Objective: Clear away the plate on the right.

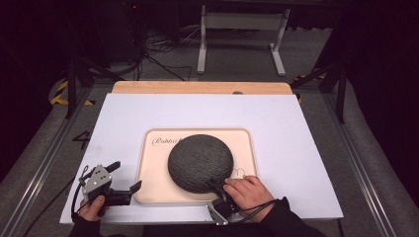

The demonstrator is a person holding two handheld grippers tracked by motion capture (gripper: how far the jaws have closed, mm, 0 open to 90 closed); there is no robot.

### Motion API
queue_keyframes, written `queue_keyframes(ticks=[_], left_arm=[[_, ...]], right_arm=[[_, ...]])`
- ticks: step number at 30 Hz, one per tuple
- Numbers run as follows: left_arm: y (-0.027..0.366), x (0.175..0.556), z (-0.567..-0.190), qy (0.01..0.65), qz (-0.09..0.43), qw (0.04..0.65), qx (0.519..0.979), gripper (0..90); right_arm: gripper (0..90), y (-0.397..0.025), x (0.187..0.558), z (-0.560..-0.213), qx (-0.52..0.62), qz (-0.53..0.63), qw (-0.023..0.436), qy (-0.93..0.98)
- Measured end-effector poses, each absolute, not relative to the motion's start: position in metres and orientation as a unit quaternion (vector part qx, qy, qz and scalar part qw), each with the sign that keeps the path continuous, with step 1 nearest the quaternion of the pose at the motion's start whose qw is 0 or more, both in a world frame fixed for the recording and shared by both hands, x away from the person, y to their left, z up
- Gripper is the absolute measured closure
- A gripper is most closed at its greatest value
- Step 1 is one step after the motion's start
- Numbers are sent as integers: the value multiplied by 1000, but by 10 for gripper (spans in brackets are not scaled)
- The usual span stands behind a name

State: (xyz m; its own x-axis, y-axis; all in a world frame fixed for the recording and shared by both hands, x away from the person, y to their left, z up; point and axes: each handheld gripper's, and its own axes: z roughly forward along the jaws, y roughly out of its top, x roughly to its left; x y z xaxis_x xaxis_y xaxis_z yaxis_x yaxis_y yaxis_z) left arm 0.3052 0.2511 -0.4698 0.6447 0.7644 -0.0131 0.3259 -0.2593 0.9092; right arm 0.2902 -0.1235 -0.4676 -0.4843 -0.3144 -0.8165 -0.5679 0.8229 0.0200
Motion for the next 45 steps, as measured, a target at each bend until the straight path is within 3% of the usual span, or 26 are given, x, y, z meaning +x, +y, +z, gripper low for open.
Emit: queue_keyframes(ticks=[12, 23, 28, 30, 32, 34, 45], left_arm=[[251, 305, -470, 358, 224, 494, 760, 4], [251, 304, -470, 357, 225, 495, 759, 4], [251, 304, -470, 357, 225, 495, 760, 4], [251, 304, -470, 357, 225, 495, 760, 4], [251, 304, -470, 358, 225, 494, 760, 4], [251, 304, -470, 357, 225, 495, 759, 4], [251, 304, -470, 355, 227, 494, 760, 4]], right_arm=[[663, -136, 281, -453, -226, 184, 404, 867], [505, -150, 280, -427, -156, 284, 360, 875], [451, -158, 283, -421, -89, 343, 328, 876], [373, -162, 285, -418, -84, 372, 320, 867], [370, -167, 288, -415, -59, 397, 301, 865], [302, -171, 290, -411, -42, 429, 273, 860], [123, -190, 300, -400, 91, 512, 188, 833]])
